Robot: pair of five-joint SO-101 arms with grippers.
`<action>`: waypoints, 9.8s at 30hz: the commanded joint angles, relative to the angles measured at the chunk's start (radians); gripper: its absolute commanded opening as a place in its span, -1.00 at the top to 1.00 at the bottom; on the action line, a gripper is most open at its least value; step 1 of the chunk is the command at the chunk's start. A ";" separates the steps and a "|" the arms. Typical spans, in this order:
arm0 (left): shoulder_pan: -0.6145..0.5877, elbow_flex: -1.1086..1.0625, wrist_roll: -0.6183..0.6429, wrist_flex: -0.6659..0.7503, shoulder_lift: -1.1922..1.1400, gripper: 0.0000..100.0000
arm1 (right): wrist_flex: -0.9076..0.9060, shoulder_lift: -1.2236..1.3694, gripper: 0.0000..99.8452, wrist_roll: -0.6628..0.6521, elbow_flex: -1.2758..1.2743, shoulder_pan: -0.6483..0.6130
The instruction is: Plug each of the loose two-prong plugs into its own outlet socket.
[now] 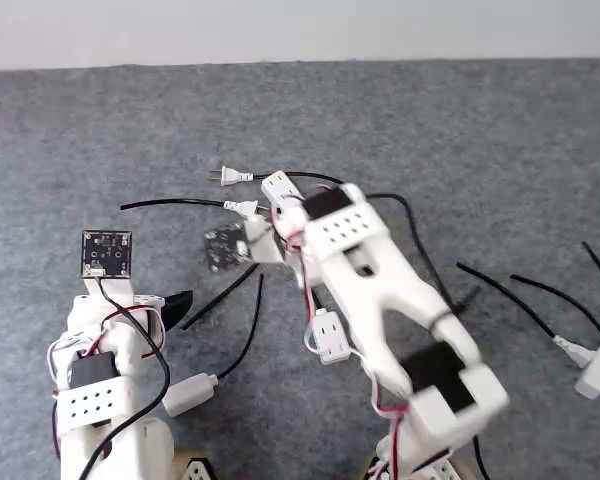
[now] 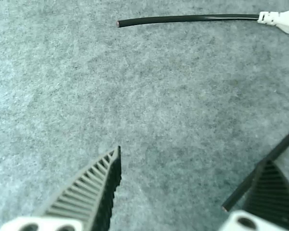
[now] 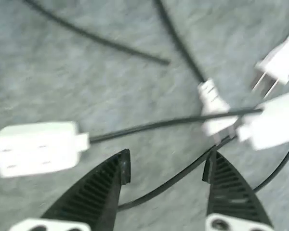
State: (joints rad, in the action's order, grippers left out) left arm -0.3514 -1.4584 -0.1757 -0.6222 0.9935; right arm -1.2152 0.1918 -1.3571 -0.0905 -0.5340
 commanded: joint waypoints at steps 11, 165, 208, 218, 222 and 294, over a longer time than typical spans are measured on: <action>0.002 -0.013 -0.043 0.020 0.000 0.20 | -0.147 0.501 0.58 -0.006 0.618 -0.059; 0.476 0.328 -0.428 -0.290 -0.634 0.20 | 0.166 -0.969 0.98 1.192 -0.747 -0.223; 0.706 0.211 0.454 -0.222 -0.287 0.20 | 0.252 -0.958 0.98 1.315 -0.752 0.188; 0.867 0.156 0.615 0.097 -0.288 0.20 | 0.263 -0.958 0.98 1.315 -0.746 0.320; 0.994 0.171 0.680 0.101 -0.295 0.20 | 0.260 -0.958 0.98 1.315 -0.746 0.325; 1.002 0.588 1.114 -0.110 -0.895 0.60 | 0.278 -0.957 0.98 1.336 -0.746 0.325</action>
State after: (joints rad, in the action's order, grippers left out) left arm 0.6490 -0.8999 0.9413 -0.7403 0.1051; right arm -0.9590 -0.7672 -0.0299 -0.8500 -0.2194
